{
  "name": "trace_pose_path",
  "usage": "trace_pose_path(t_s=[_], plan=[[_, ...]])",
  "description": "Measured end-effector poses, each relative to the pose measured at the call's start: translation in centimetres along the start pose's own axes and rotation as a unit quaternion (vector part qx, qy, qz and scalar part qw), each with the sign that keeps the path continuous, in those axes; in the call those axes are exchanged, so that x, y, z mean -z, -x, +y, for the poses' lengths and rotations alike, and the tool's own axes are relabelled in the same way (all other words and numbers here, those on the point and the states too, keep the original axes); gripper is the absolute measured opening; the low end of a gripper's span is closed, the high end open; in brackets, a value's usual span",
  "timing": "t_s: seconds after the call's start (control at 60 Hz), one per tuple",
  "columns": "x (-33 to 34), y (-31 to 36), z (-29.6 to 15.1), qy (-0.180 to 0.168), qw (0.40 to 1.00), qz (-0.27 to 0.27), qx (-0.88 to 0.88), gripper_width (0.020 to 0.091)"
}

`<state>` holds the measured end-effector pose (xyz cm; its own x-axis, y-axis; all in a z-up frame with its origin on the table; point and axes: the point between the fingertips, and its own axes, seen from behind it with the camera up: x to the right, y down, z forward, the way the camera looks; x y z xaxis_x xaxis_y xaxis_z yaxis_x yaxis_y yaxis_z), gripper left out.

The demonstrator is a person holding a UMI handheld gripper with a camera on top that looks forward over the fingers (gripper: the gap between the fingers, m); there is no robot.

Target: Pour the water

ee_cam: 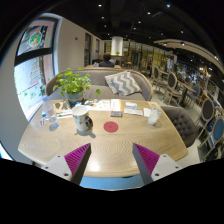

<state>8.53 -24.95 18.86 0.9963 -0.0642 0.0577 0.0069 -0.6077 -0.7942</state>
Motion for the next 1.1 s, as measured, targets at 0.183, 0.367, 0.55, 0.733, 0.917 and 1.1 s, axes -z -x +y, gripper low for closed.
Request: trace_pose_path(t_s=[0.183, 0.367, 0.55, 0.733, 0.917, 1.1], plan=[[-0.5, 2.4, 0.9, 0.01, 1.0, -0.008, 0.015, 0.0848], [-1.1, 8.6, 2.8, 0.029, 0.999, -0.028, 0.033, 0.0854], [-2.2, 17.9, 3.1, 0.028, 0.997, -0.052, 0.048, 0.0853], [-5.4, 28.3, 0.0, 0.0, 0.997, -0.074, 0.023, 0.0854], [-10.7, 35.0, -4.7, -0.039, 0.996, -0.083, 0.02, 0.0858], [-18.6, 37.3, -8.0, -0.067, 0.995, -0.072, 0.001, 0.0862]])
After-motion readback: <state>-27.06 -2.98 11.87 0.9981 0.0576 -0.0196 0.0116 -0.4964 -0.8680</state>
